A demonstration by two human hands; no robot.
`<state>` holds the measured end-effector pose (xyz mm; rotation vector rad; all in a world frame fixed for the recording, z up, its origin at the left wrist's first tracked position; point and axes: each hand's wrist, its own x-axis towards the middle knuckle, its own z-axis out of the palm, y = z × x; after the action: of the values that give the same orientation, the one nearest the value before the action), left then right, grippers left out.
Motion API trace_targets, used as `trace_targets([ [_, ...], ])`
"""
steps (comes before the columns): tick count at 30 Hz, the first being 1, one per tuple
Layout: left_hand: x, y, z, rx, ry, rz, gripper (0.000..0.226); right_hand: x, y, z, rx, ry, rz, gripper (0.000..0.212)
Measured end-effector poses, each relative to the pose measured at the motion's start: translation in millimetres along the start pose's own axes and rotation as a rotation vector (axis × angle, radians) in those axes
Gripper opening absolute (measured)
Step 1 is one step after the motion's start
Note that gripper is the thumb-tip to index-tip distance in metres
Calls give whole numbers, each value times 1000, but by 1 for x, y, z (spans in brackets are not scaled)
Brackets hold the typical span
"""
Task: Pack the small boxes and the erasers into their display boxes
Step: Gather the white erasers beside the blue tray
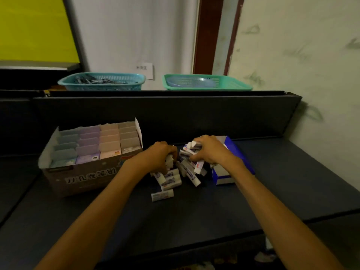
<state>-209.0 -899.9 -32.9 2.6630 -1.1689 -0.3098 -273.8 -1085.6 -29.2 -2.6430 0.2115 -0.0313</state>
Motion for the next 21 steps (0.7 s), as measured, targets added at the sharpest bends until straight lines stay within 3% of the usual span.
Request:
trace_targets([
  [5,3,-4,4,-12,48,-102,51,21,-4,14,-105,-15,-80,28],
  [9,5,-3,6,31,90,-125,65,24,-3,22,-272,-7,-143,46],
  [13,5,1,3,157,102,-136,66,20,-6,19,-332,-12,-176,61],
  [21,-19,32,-13,246,223,-129,73,-15,-12,-5,-333,107,-233,56],
])
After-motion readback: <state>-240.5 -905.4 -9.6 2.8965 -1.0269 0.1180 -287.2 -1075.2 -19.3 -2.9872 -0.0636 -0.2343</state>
